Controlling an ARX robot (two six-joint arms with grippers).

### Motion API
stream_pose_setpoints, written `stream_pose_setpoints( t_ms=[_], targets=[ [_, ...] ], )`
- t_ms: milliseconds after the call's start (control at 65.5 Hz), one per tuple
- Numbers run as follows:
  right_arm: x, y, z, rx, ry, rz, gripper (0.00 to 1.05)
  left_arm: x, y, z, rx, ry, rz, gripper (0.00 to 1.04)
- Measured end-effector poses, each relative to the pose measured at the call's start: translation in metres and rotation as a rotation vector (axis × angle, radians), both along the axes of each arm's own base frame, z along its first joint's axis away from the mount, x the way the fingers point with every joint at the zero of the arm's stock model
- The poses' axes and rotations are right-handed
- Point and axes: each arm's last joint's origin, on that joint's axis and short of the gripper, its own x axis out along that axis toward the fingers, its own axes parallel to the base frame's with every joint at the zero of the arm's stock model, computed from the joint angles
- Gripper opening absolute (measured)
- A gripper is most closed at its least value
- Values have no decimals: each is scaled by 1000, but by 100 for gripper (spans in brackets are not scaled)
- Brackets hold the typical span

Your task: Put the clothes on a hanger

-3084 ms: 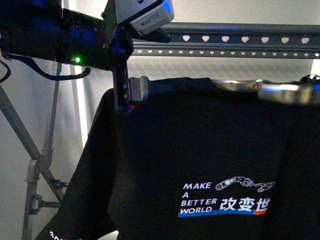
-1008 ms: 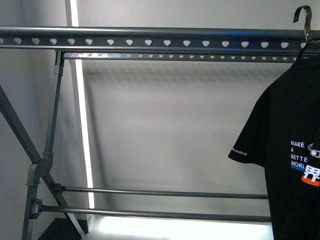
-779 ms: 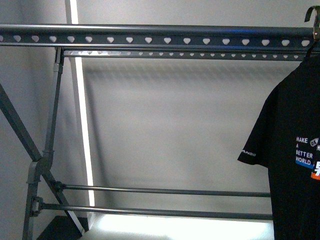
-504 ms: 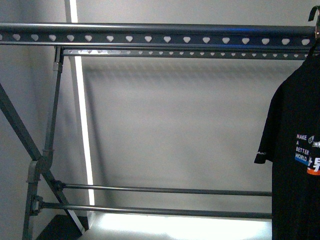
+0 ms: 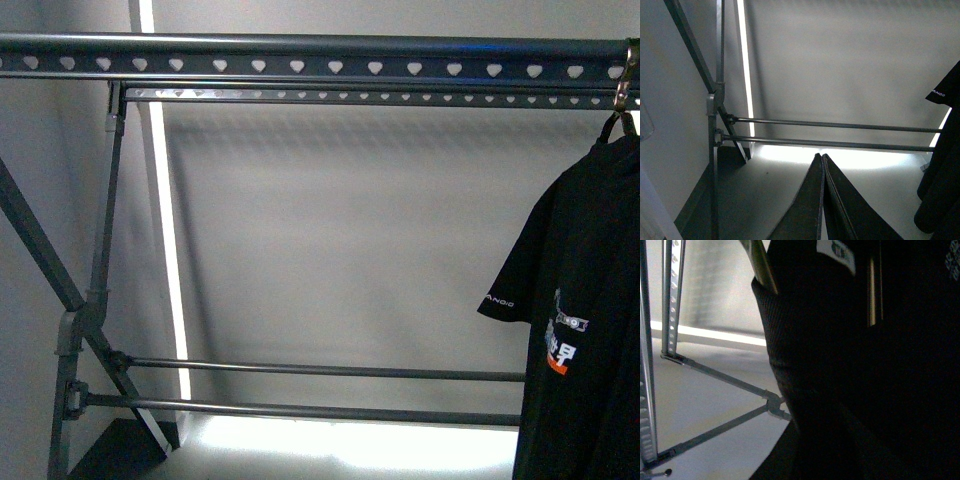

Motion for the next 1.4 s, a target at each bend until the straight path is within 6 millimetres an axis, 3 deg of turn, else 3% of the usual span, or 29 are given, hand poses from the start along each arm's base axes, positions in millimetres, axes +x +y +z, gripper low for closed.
stream_pose_setpoints(
  t_ms=[137,229,275,351,412,458,550,611,702,794,962,1084,1405],
  targets=[
    [-22,9,7,-172,-116,-21,54,-3,0,0,0,-1,0,4],
    [-53,15,31,-346,-279,-69,72,-5,0,0,0,-1,0,4],
    [-74,19,44,-445,-369,-93,80,-6,0,0,0,-1,0,4],
    [-130,31,63,-672,-565,-166,99,-8,0,0,0,-1,0,4],
    [-164,41,63,-794,-650,-192,97,-9,0,-1,0,0,0,4],
    [-187,48,57,-852,-700,-195,97,-9,0,-1,-1,0,0,5],
    [-250,67,28,-999,-779,-271,95,-10,0,0,0,-3,0,26],
    [-292,81,-7,-1000,-588,-184,81,-10,0,0,0,-3,0,41],
    [-330,95,-57,-984,-440,-89,65,-10,0,0,0,-3,0,57],
    [-344,101,-73,-996,-454,-94,50,-10,0,0,0,-4,0,73],
    [-348,112,-88,-1002,-464,-91,21,-10,0,0,1,-3,0,100],
    [-349,113,-97,-1003,-464,-92,2,-10,0,0,1,-3,0,98],
    [-360,113,-115,-1005,-462,-90,2,-10,0,0,1,-4,0,98]
  ],
)
